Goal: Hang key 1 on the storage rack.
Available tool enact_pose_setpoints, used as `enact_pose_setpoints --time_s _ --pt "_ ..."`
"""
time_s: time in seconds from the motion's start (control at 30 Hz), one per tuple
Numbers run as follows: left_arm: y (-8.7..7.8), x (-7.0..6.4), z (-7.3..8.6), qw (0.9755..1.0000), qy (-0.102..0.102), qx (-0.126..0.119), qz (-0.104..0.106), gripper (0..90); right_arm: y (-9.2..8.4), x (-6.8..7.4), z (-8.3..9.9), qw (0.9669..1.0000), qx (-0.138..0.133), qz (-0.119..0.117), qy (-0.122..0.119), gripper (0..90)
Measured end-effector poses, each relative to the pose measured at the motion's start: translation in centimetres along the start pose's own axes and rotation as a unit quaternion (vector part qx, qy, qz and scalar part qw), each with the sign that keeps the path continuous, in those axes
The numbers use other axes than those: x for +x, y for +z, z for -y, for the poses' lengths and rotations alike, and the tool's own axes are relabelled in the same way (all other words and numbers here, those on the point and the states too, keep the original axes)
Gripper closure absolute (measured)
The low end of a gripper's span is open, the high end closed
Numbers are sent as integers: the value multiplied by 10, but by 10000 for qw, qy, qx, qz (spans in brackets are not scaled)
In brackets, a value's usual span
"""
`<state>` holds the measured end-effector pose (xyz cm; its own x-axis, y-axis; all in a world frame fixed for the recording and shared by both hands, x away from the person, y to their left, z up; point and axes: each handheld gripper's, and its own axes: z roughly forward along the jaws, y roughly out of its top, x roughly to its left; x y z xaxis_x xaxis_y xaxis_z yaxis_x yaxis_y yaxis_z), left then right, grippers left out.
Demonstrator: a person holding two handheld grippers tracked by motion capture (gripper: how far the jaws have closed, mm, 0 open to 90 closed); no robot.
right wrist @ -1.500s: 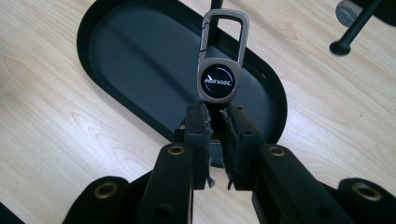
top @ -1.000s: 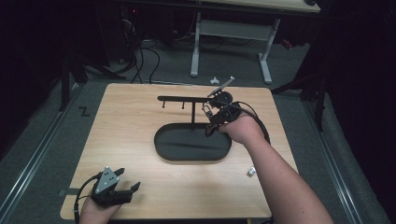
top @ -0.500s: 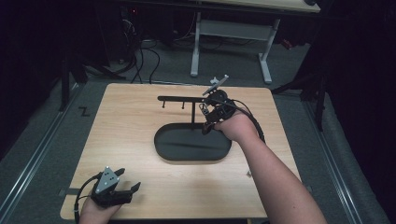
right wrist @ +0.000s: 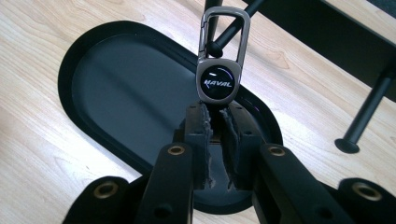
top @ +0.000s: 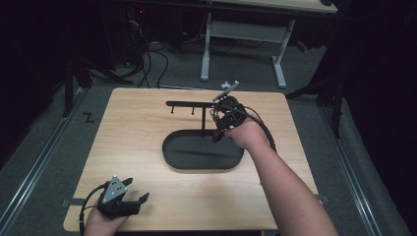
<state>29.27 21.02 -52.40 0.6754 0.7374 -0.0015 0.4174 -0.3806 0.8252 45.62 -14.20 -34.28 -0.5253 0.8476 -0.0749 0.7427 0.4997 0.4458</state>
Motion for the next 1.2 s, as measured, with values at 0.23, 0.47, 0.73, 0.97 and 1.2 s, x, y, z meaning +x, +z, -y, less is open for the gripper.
enact_pose_setpoints --time_s 0.23,0.47,0.73,0.97,1.2 --pt "0 0 0 10000 -9 -25 -9 206 6 -1 -1 10000 5 17 53 810" --pt "1 -1 0 10000 18 19 21 207 9 -4 0 9999 19 47 95 810" --pt "1 -1 0 10000 52 29 3 208 14 -4 -1 9999 47 93 64 810" --pt "1 -1 0 10000 42 13 -1 208 19 -5 -3 9999 61 102 109 807" --pt "1 -1 0 10000 48 30 6 208 23 -4 -6 9998 32 158 144 805"
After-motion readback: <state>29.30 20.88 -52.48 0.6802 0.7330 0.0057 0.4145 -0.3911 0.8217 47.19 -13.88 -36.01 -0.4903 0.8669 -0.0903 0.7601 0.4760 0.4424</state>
